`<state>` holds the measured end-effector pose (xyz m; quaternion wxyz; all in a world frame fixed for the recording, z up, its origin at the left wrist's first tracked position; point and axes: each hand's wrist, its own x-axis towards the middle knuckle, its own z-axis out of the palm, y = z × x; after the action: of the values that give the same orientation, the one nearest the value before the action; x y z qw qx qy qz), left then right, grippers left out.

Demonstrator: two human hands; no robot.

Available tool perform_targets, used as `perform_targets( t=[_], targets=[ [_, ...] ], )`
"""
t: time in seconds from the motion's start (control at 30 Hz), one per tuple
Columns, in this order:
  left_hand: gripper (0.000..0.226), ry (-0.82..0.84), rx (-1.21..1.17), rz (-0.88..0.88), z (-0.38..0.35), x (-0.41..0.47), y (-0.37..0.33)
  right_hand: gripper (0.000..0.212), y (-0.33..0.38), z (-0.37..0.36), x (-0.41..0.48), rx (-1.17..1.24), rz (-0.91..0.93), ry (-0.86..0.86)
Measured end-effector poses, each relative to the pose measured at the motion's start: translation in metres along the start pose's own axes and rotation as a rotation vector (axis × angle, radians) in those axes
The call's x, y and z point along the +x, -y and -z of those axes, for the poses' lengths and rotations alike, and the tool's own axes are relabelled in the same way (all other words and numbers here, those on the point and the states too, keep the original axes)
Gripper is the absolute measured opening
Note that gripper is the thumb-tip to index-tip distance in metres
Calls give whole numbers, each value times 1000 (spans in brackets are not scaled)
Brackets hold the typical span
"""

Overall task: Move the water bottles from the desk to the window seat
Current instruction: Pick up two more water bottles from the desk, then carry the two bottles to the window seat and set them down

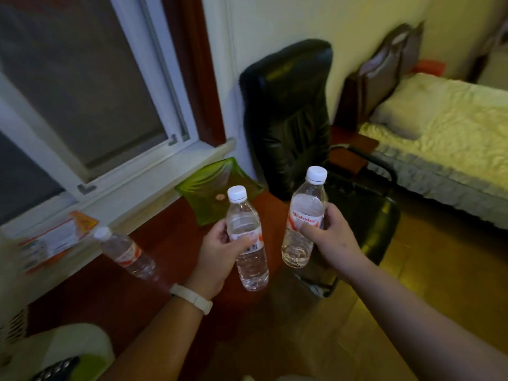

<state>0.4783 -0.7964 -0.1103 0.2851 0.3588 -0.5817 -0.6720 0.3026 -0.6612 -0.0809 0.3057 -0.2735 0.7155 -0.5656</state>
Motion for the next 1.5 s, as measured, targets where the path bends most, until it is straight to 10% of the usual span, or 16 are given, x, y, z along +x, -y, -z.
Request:
perform_targets(
  t=[0.93, 1.5],
  targets=[
    [32, 607, 133, -27, -450, -41, 3, 46, -94, 416, -118, 242, -41, -624],
    [44, 1041, 130, 154, -714, 93, 47, 56, -144, 596, -43, 234, -191, -1041]
  ],
)
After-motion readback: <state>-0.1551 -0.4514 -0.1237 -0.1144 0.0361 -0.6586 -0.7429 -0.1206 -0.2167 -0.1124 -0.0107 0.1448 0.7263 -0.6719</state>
